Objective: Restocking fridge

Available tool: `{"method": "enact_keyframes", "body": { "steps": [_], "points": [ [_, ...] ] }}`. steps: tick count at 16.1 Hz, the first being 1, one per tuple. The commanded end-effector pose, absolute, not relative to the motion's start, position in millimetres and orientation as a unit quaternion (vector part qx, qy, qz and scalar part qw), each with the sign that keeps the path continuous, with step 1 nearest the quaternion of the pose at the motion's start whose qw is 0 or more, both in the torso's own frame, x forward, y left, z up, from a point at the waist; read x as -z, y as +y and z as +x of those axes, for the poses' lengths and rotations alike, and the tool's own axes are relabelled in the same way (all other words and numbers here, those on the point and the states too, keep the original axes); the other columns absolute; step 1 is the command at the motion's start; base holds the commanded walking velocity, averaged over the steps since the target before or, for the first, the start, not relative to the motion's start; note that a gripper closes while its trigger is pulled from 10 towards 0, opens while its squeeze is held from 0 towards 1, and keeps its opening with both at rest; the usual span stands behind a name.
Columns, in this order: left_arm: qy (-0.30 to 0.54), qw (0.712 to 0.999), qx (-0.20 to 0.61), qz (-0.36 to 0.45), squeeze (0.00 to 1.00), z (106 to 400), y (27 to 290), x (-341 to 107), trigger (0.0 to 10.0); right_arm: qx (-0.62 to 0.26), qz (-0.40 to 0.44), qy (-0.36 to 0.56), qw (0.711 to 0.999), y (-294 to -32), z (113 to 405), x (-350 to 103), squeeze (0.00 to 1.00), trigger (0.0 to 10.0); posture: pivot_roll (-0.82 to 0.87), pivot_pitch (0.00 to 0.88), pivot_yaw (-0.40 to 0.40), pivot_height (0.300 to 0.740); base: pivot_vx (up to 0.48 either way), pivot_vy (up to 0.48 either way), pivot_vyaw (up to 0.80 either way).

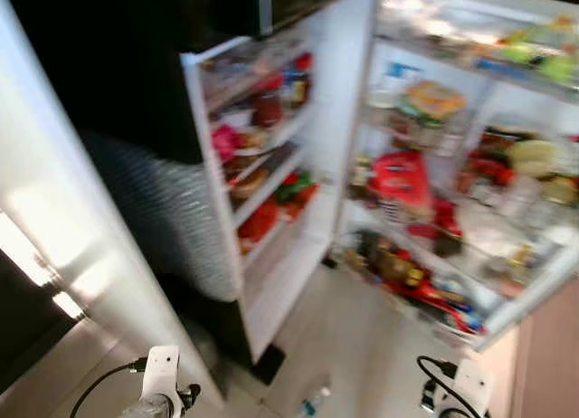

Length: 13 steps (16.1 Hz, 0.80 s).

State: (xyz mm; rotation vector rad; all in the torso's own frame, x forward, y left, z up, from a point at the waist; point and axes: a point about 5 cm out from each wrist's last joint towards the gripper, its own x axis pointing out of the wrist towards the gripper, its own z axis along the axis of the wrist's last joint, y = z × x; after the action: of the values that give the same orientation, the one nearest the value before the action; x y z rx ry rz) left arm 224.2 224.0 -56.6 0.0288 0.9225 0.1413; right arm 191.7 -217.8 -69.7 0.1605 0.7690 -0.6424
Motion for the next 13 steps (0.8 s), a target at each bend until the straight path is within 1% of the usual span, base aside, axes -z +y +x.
{"method": "enact_keyframes", "body": {
  "steps": [1, 2, 5, 7, 8, 11, 13],
  "points": [
    [0.452, 0.890, -0.063, 0.025, 0.00, 221, 226, 58, 10.0, 0.382, 0.048, 0.325, 0.864, -286, 181, 53, 0.00, 10.0, -0.01, 0.000, -0.003, 0.740, 0.000, 0.000, 0.00],
    [0.452, 0.890, -0.063, 0.025, 0.00, 221, 227, 58, 10.0, 0.403, 0.034, 0.311, 0.860, -306, 177, 45, 0.00, 10.0, -0.01, 0.000, 0.000, 0.740, 0.000, 0.000, 0.00],
    [0.452, 0.889, -0.063, 0.026, 0.00, 221, 227, 58, 10.0, 0.447, 0.014, 0.262, 0.855, -318, 188, 29, 0.00, 10.0, -0.01, 0.000, 0.000, 0.740, 0.000, 0.000, 0.00],
    [0.452, 0.889, -0.065, 0.026, 0.00, 221, 228, 58, 10.0, 0.458, 0.009, 0.247, 0.854, -321, 192, 23, 0.00, 10.0, -0.01, 0.000, 0.001, 0.740, 0.000, 0.000, 0.00],
    [0.454, 0.888, -0.066, 0.028, 0.00, 221, 228, 58, 10.0, 0.484, -0.008, 0.224, 0.846, -329, 195, 14, 0.00, 10.0, -0.01, 0.000, 0.001, 0.740, 0.000, 0.000, 0.00],
    [0.454, 0.888, -0.067, 0.028, 0.00, 220, 228, 58, 10.0, 0.520, -0.033, 0.201, 0.829, -341, 195, 3, 0.00, 10.0, -0.01, 0.000, 0.003, 0.740, 0.000, 0.000, 0.00],
    [0.454, 0.888, -0.068, 0.027, 0.00, 221, 228, 58, 10.0, 0.562, -0.052, 0.182, 0.805, -355, 193, -8, 0.00, 10.0, -0.02, 0.000, 0.001, 0.740, 0.000, 0.000, 0.00]
  ]
}}
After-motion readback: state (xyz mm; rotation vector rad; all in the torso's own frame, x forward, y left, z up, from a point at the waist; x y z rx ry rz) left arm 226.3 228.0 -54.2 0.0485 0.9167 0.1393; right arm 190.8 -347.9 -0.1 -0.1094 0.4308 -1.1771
